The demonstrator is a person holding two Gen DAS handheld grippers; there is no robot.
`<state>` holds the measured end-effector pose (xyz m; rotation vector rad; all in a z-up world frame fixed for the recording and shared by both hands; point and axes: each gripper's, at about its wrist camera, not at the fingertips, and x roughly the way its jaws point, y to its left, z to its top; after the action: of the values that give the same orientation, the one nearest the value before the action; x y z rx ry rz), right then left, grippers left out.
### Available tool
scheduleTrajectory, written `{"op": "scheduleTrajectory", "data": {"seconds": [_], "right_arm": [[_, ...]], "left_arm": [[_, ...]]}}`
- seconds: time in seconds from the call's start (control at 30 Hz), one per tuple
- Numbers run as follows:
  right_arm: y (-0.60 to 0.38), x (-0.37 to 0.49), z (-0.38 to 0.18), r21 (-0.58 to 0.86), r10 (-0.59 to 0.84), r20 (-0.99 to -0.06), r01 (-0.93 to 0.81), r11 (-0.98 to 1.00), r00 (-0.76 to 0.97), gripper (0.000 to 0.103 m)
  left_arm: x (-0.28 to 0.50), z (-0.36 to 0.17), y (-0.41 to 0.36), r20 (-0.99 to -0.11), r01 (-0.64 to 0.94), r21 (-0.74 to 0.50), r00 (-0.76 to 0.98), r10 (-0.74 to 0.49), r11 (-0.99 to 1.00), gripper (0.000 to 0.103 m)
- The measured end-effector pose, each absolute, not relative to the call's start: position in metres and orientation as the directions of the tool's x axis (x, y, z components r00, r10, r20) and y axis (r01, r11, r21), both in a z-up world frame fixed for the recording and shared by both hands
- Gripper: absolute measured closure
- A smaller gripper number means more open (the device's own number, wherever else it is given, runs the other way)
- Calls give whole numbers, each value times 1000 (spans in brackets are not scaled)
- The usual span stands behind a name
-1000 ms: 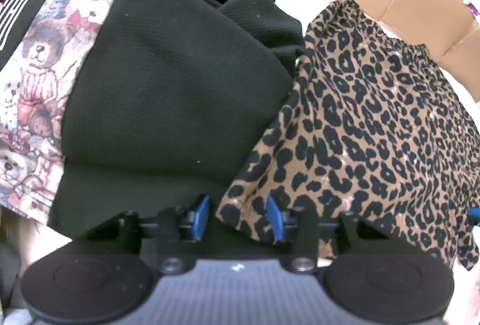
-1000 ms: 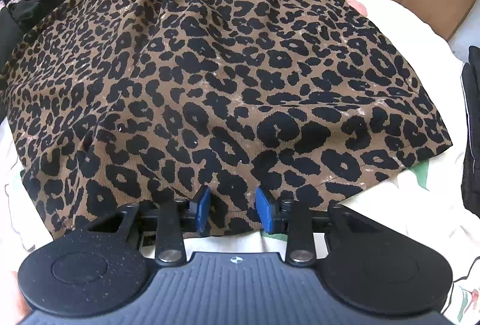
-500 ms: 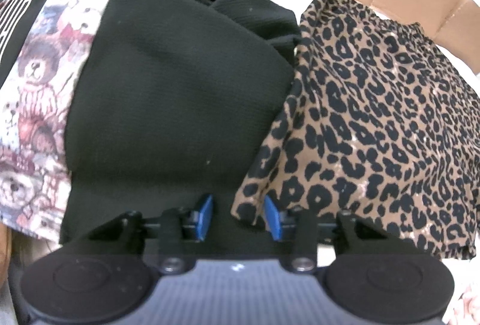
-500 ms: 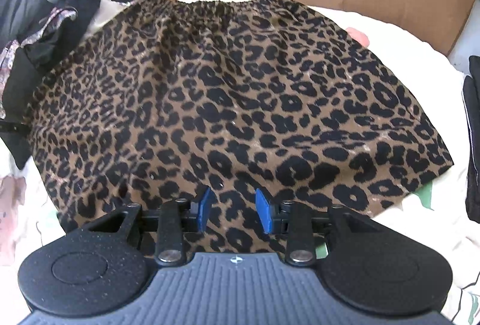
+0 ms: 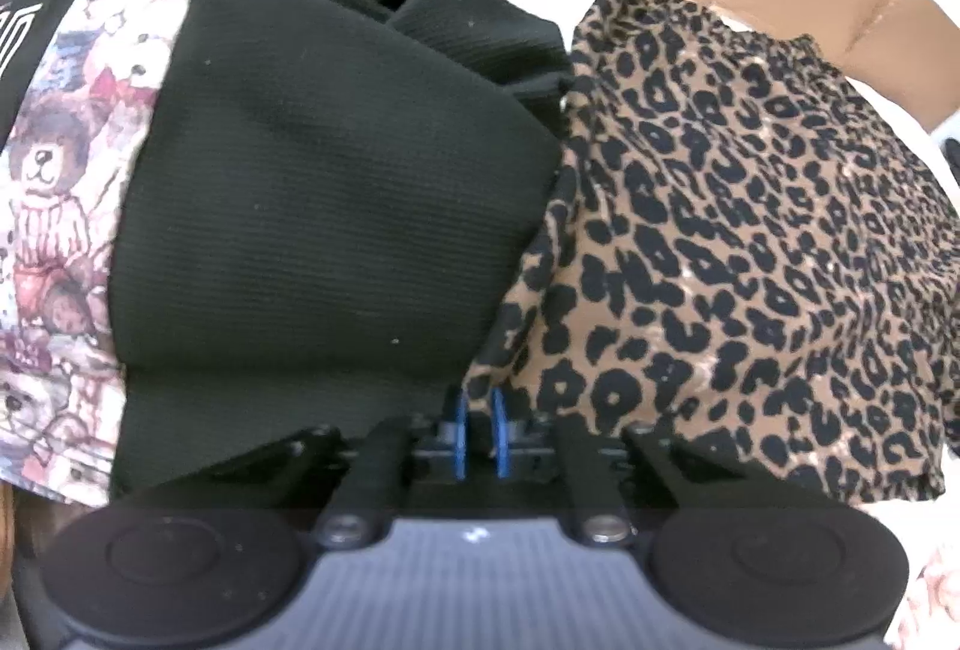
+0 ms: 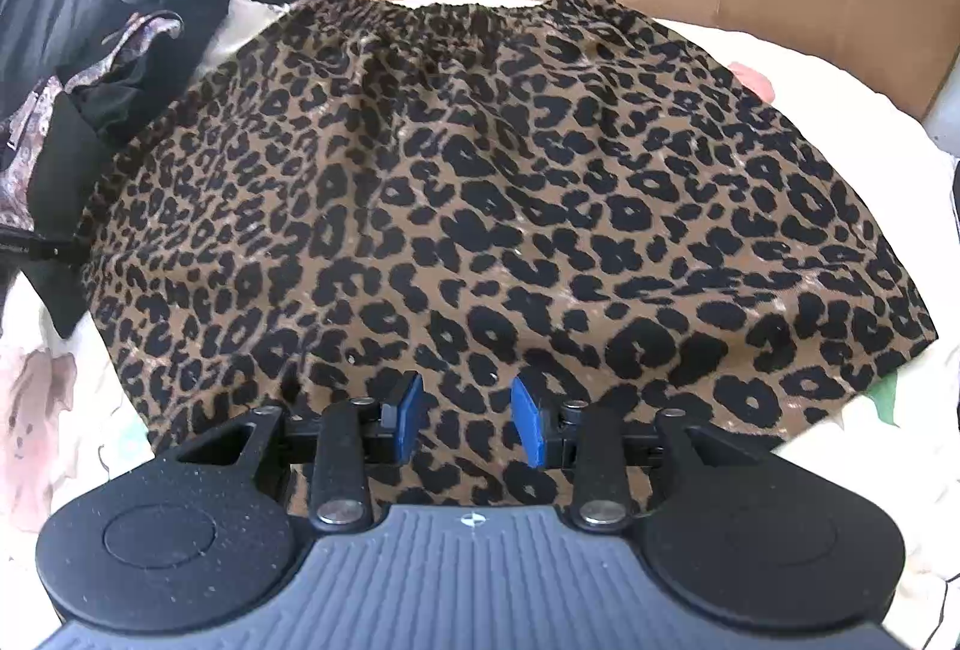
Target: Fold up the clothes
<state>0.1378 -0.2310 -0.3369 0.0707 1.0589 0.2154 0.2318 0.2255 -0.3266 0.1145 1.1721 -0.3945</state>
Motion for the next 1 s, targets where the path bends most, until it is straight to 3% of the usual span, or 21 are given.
{"op": "scheduleTrajectory", "data": {"seconds": [0.27,0.7,0.8,0.87,0.93,1.0], "right_arm": [[-216,142,-328,199,253,-830,-161,967,496,63],[-203,144,-315,244,304,-792,-182,953,530,59],[-200,143,-312,254,320,-778,-196,947,540,49],[-197,143,-309,270,339,-769,-205,941,543,29],[-193,142,-306,286,362,-753,-223,932,549,17],[-189,142,-303,303,390,-736,-246,921,553,14]], "left_arm": [[232,-289,227,-908,373,-226,253,-333,900,95],[229,-215,162,-904,442,-240,224,-365,865,97],[228,-197,141,-903,453,-245,214,-372,857,97],[229,-188,127,-901,448,-256,210,-379,857,97],[229,-180,116,-889,445,-280,214,-405,850,97],[227,-175,109,-868,448,-324,210,-451,833,97]]}}
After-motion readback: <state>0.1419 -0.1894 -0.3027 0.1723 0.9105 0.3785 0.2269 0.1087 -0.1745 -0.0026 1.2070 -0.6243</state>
